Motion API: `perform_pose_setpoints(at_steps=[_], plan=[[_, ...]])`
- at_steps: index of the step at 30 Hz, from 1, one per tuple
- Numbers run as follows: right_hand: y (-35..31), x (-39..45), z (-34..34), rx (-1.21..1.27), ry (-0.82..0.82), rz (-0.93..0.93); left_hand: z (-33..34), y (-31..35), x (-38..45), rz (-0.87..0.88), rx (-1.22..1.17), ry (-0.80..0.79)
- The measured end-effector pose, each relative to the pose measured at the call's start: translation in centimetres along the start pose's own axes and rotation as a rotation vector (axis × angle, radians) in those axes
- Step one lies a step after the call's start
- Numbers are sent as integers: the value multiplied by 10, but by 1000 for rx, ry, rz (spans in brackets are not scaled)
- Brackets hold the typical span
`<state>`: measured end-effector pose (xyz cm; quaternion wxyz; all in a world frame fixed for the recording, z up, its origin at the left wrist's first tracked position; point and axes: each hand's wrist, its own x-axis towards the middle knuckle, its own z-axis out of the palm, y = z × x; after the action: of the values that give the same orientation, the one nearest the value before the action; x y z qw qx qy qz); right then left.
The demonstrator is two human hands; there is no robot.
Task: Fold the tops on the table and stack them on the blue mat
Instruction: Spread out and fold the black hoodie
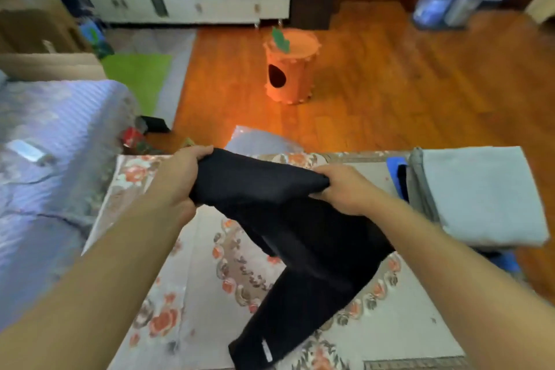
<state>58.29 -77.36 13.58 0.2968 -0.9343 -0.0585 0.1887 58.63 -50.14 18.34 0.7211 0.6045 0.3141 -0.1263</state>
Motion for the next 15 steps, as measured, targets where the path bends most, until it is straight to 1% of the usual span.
perform_pose_setpoints(at_steps=[1,2,3,4,5,6,7,8,9,10,11,12,13,15], plan=[[11,19,7,-45,37,49,1,-15,28,-10,45,19],[24,37,18,-161,180,102,2,-33,57,-19,78,51],[41,52,35,-333,384,179,4,-55,83,-28,103,93],[56,62,56,-408,530,256,5,-80,108,-33,133,156],[73,70,83,-395,594,293,6,-109,132,-1,197,244],[91,75,111,-348,535,326,9,-140,153,86,319,308],[110,80,139,-306,402,358,16,-172,167,208,484,318],[131,84,166,-289,230,399,25,-203,177,318,667,248],[153,89,192,-280,79,444,34,-234,187,373,832,123],[171,94,212,-258,-10,476,42,-262,197,344,943,-4],[186,101,230,-227,-38,484,49,-288,209,279,1017,-87],[197,108,245,-206,-26,472,53,-312,223,250,1064,-106],[205,115,257,-209,21,447,58,-332,235,262,1099,-82],[221,125,279,-271,183,368,65,-360,254,344,1140,17]])
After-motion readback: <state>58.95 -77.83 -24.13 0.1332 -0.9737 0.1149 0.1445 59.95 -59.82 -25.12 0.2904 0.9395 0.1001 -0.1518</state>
